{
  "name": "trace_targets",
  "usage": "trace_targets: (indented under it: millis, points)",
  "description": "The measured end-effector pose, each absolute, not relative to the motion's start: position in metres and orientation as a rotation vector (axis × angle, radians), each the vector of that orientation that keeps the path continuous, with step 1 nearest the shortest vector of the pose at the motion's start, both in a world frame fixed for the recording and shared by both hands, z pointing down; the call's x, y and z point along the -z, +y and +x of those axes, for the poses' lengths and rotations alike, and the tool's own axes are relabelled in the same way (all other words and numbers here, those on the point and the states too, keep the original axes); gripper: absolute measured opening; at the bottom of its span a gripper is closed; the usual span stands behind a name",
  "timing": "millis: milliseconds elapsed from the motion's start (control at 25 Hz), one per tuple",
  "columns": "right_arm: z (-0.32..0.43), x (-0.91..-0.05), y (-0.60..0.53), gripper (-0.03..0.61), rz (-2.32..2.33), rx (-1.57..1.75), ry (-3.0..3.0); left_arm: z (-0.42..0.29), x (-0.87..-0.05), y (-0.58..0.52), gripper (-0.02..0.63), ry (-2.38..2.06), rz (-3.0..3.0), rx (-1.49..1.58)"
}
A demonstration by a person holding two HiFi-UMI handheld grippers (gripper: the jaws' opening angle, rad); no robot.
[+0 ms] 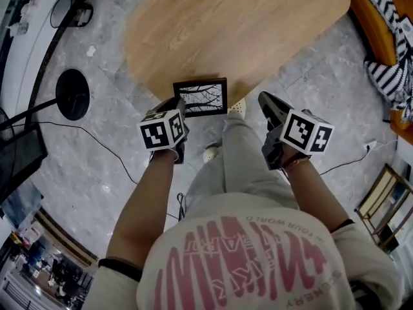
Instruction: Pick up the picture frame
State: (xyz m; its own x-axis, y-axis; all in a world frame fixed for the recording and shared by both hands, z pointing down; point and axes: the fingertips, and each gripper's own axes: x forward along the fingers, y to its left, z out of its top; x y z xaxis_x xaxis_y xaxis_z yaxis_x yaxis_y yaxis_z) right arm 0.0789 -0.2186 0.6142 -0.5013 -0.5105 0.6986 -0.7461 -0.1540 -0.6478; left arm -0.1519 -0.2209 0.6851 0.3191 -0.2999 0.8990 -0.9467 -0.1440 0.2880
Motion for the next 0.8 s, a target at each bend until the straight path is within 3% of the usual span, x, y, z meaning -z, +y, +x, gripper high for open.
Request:
trace_targets:
  millis: [800]
  points:
    - [-0.021,-0.412,-0.237,0.005,1.391,-1.291,-2.404,-0.192,-0.475,-0.24,0.075,-1.391,1.876,-0.391]
